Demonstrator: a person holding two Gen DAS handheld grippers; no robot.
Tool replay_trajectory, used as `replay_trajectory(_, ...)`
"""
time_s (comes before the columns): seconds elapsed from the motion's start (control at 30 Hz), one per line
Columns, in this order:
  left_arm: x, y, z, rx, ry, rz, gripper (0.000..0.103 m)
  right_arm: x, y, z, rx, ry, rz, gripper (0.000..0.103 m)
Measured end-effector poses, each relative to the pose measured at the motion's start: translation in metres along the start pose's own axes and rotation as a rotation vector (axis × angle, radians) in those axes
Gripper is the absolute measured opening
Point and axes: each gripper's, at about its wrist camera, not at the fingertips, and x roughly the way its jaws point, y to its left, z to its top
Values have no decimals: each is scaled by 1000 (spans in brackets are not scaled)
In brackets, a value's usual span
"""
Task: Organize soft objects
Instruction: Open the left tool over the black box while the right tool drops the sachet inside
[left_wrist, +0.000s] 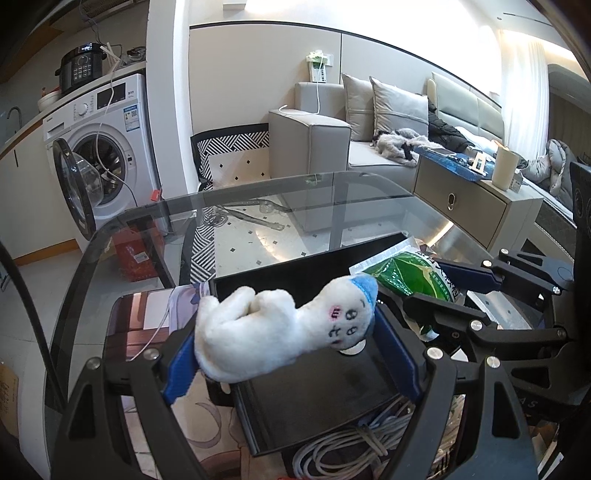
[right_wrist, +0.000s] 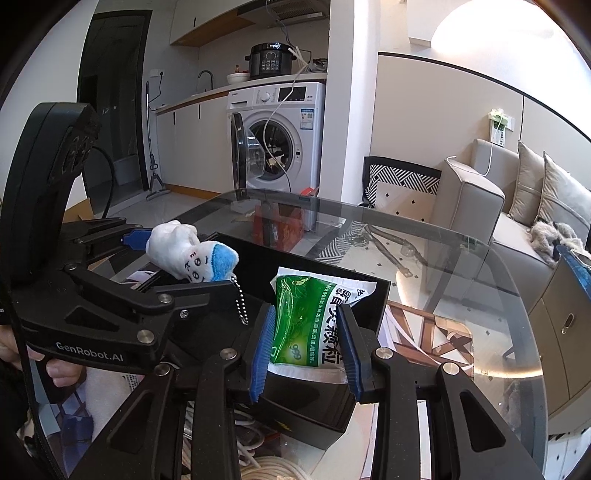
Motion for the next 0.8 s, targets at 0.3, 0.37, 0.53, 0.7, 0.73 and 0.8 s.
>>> replay_trajectory(0.3,-6,5,-4,-34,-15,-14,98,-17,-4,-1,-18,-36,-44,77)
replay_trajectory(0.37,-13,5,-6,-35,-27,-15,103,-26,-6,-3,-6,-40,-48,89)
replay_trajectory(0.53,-34,4,-13,-41,-63,-22,103,-53,-10,-12,57,-50,-29,103)
replay_trajectory(0.7,-54,4,-21,-42,-79,3,103,-80,-13,-30,118,-60,-40,103)
replay_trajectory(0.73,-58,6,-24,-51,-79,3,103,-84,-13,-34,124,-59,-45,103)
replay_trajectory(0.8,-63,9,-30,-64,-76,6,103,-90,-13,-39,137,-59,-51,103)
